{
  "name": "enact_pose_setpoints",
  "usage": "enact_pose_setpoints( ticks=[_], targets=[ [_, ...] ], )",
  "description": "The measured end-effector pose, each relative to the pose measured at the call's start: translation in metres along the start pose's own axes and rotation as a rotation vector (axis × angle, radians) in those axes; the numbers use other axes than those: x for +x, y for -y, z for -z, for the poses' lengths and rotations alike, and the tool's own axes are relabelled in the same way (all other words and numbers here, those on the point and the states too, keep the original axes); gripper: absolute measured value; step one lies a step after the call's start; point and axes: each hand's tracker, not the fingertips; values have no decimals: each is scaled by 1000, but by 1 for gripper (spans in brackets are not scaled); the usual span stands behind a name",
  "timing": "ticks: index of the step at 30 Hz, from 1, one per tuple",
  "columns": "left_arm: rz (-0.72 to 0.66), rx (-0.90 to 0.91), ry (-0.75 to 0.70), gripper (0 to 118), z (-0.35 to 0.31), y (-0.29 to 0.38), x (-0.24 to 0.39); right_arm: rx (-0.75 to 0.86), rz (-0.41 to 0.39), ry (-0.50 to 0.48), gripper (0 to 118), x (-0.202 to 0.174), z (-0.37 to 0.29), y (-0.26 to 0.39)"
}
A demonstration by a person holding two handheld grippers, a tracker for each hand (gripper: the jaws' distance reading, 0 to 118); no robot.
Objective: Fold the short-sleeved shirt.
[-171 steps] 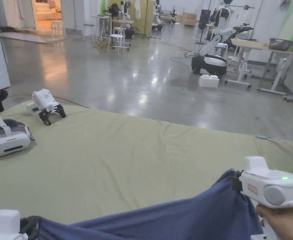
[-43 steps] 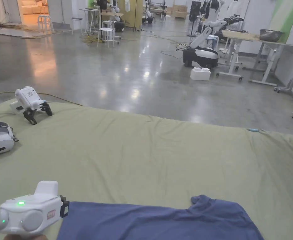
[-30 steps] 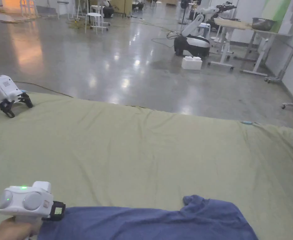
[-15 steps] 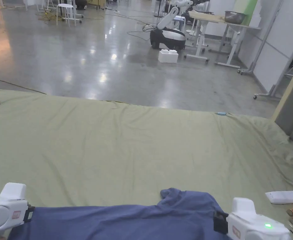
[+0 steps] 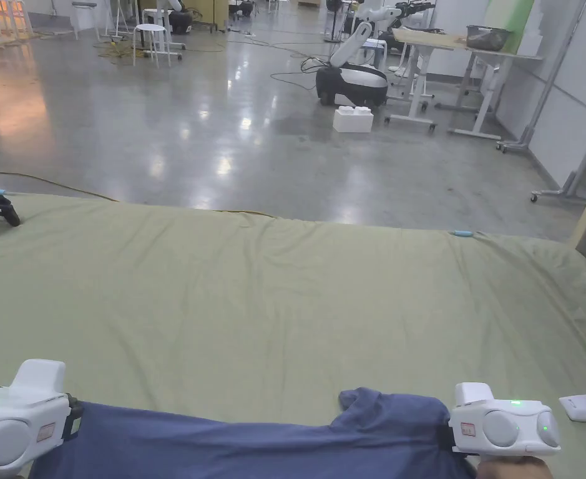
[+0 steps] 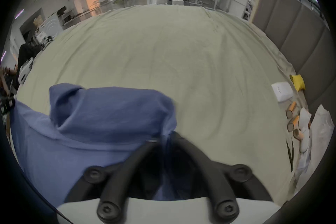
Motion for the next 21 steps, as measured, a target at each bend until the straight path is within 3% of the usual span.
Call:
enact_pose_setpoints(
  ticks=[2, 5, 7, 21],
  targets=[
    [7, 4, -8, 0, -3, 2, 4, -3, -41, 60, 3, -6, -1, 4],
    [-14, 29, -5, 0, -15, 1, 2, 47, 43, 67, 2, -5, -19, 6],
    [-15, 60, -2, 0, -26, -2, -1, 122, 57, 79, 2, -2, -40, 7],
    [-26, 386, 7, 0, -173, -78, -26, 556, 67, 109, 2, 0, -284, -31]
  ],
)
